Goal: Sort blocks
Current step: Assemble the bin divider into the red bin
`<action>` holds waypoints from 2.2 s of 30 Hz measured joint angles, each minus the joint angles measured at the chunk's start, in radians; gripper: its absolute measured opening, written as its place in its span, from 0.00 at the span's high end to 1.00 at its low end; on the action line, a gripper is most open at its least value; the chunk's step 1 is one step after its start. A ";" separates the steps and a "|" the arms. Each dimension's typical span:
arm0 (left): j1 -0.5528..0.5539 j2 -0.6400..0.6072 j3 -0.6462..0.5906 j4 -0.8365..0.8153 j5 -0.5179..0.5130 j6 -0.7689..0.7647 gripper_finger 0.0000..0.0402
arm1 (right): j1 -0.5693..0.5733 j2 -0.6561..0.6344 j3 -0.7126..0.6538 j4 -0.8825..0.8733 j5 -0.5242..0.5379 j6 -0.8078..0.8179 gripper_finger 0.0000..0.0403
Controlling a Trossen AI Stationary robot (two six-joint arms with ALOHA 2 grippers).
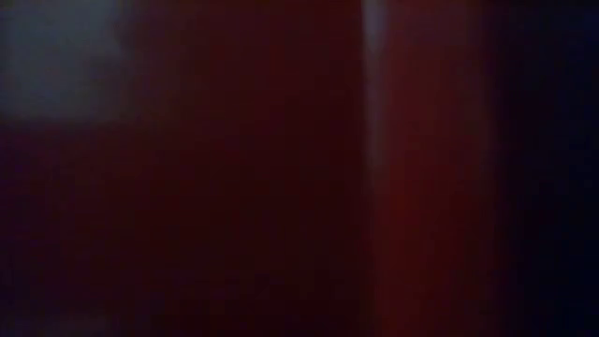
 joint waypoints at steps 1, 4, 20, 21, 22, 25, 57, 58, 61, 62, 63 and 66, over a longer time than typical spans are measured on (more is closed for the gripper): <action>0.000 0.000 0.000 0.004 0.000 0.000 1.00 | 0.006 -0.002 0.017 -0.018 0.003 -0.015 1.00; 0.000 0.000 0.000 0.022 0.001 -0.003 1.00 | 0.025 -0.002 0.088 -0.080 -0.020 -0.011 1.00; 0.027 0.001 0.000 0.050 0.011 0.084 1.00 | 0.057 -0.128 0.409 -0.818 -0.164 0.005 1.00; 0.031 0.001 0.000 0.041 0.011 0.087 1.00 | 0.055 -0.140 0.415 -0.856 -0.165 0.005 1.00; 0.033 0.001 0.000 0.033 0.011 0.088 1.00 | 0.054 -0.156 0.416 -0.888 -0.165 0.007 1.00; 0.044 0.001 0.000 0.021 0.017 0.088 1.00 | 0.052 -0.208 0.417 -0.967 -0.168 0.007 1.00; 0.060 0.001 0.000 -0.017 0.038 0.113 1.00 | 0.022 -0.082 0.414 -1.033 -0.620 -0.042 0.55; 0.060 0.001 0.000 -0.011 0.038 0.107 1.00 | 0.020 -0.073 0.417 -1.052 -0.647 -0.018 0.51; 0.060 0.000 0.001 -0.003 0.037 0.080 1.00 | 0.011 -0.037 0.413 -1.112 -0.705 0.053 0.44; 0.060 0.000 0.001 -0.003 0.038 0.078 1.00 | 0.008 -0.030 0.413 -1.117 -0.709 0.064 0.43; 0.060 0.000 0.001 -0.003 0.038 0.074 1.00 | 0.007 -0.028 0.413 -1.109 -0.708 0.078 0.43; 0.060 0.000 0.001 -0.002 0.037 0.070 1.00 | -0.006 -0.016 0.417 -1.091 -0.664 0.096 0.43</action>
